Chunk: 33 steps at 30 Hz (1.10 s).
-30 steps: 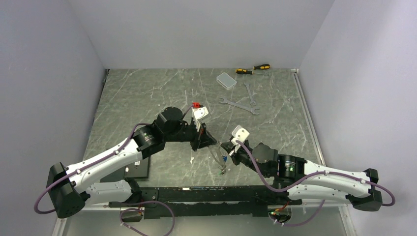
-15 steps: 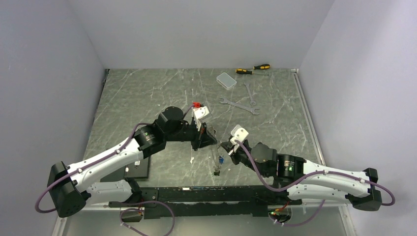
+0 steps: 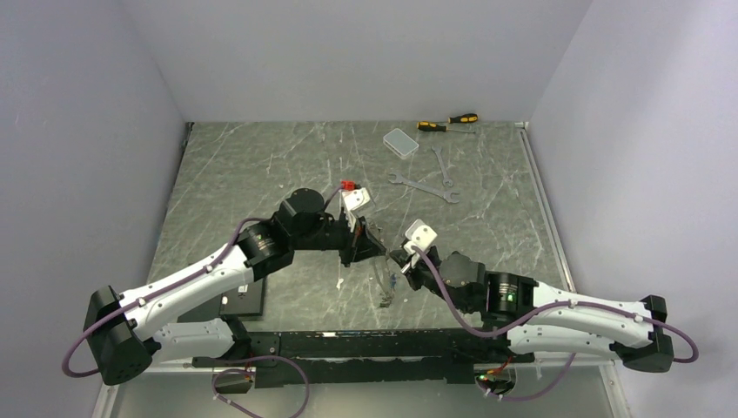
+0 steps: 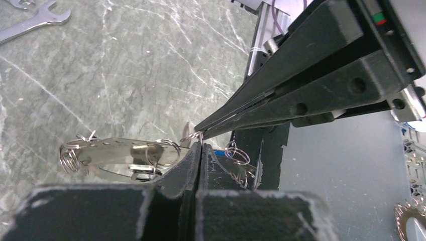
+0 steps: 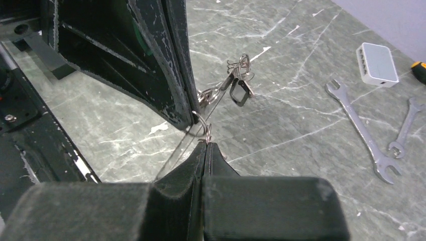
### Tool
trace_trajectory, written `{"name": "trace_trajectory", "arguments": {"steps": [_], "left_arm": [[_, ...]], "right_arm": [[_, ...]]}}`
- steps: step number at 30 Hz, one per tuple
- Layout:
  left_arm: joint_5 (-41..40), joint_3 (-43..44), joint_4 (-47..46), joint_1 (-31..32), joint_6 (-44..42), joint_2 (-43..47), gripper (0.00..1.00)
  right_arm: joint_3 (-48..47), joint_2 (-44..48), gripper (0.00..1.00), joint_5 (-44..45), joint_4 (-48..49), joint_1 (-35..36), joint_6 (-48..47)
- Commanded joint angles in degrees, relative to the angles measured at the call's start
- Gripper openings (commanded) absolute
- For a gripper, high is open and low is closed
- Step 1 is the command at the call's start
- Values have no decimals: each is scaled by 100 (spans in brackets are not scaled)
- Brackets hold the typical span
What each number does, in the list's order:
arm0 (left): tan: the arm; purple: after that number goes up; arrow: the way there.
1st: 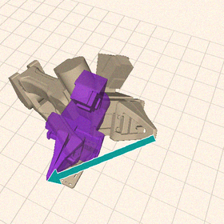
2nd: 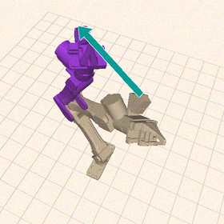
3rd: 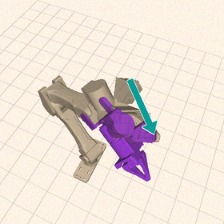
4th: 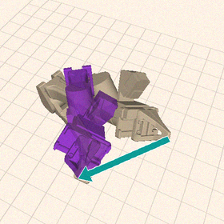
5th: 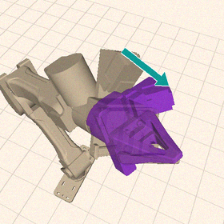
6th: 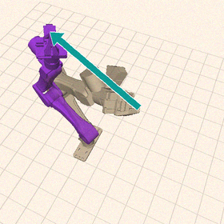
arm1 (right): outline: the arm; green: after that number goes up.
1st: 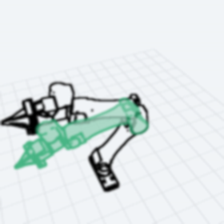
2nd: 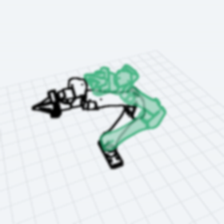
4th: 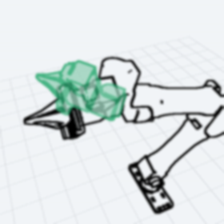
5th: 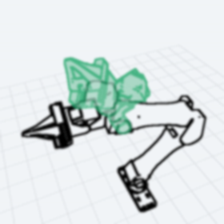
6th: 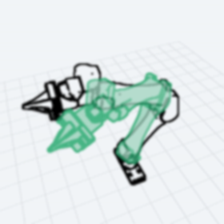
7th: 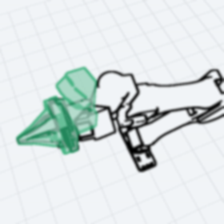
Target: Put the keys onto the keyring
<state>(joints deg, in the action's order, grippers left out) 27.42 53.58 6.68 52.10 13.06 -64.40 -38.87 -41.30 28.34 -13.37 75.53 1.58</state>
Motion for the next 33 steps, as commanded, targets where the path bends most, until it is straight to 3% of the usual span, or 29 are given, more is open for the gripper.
{"name": "trace_trajectory", "arguments": {"steps": [1, 13, 22, 33], "left_arm": [[358, 6, -600, 65, 119, 66, 0], [186, 16, -349, 69, -11, 237, 0], [312, 62, -170, 70, -158, 451, 0], [969, 47, -10, 69, -249, 781, 0]], "right_arm": [[-295, -65, 0, 85, 352, 32, 99], [-307, 254, 0, 142, 188, 32, 140], [72, 1453, 0, -1781, 354, 24, -249], [-342, 1070, 0, -3345, -7, 24, -615]]}}
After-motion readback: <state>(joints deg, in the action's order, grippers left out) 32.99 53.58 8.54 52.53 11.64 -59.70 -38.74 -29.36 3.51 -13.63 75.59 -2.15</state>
